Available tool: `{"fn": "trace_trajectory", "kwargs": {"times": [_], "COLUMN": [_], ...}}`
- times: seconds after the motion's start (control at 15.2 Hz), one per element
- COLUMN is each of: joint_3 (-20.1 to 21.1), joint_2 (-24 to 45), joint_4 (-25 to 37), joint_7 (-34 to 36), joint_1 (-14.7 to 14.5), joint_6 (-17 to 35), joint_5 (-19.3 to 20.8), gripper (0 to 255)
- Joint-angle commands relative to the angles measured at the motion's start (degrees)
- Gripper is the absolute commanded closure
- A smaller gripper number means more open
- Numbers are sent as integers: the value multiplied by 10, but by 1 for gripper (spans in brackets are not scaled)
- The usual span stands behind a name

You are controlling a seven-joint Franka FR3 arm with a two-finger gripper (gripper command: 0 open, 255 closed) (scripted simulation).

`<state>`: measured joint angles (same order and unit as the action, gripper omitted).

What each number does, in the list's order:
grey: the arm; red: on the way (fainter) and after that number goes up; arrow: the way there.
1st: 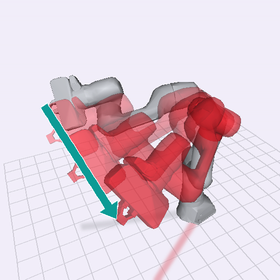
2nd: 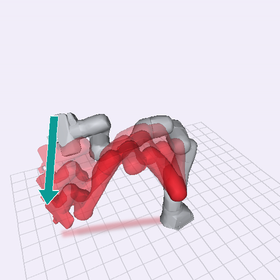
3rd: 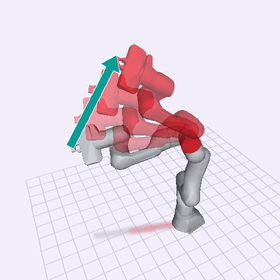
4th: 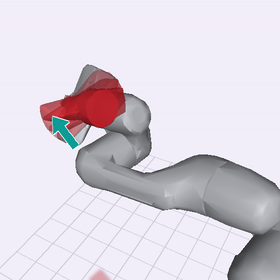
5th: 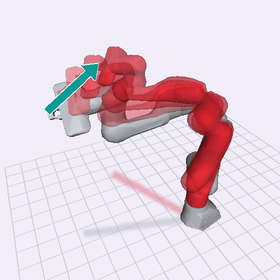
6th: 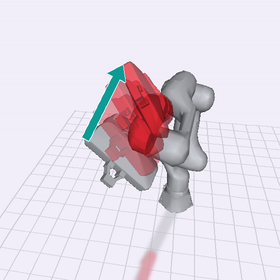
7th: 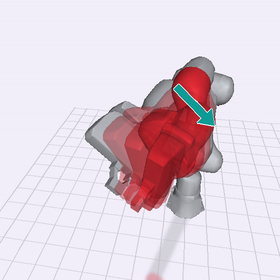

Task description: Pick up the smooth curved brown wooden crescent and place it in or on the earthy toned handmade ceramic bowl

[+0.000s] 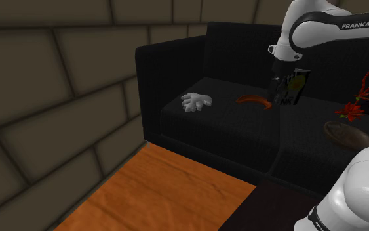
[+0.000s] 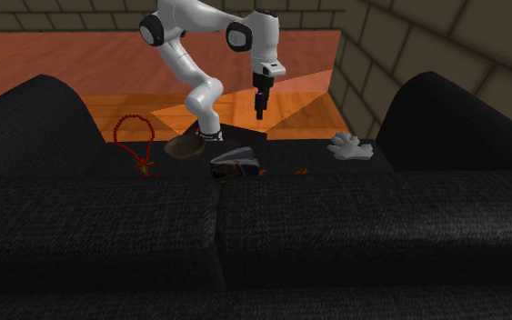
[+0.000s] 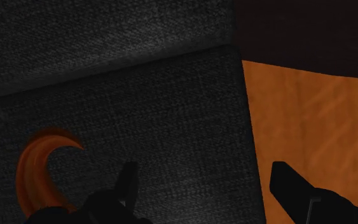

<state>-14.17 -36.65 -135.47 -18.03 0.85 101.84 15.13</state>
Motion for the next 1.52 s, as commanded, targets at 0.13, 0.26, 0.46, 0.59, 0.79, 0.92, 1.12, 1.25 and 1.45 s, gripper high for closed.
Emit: {"fn": "trace_trajectory", "kwargs": {"times": [0.13, 0.26, 0.46, 0.59, 0.79, 0.92, 1.12, 1.25, 1.45], "joint_3": [-57, -83, -122, -147, -181, -199, -217, -216, -215], "joint_2": [64, 99, 157, 199, 269, 319, 398, 426, 438], "joint_4": [26, 42, 73, 98, 141, 175, 232, 247, 236], "joint_7": [-77, -115, -174, -217, -286, -336, -414, -438, -444], "joint_1": [-3, -8, -16, -22, -31, -33, -25, -17, -14], "joint_6": [56, 83, 121, 144, 174, 189, 203, 212, 232], "joint_5": [13, 13, 1, -14, -51, -85, -146, -168, -177], "gripper": [0, 0, 0, 0, 0, 0, 0, 0, 0]}}
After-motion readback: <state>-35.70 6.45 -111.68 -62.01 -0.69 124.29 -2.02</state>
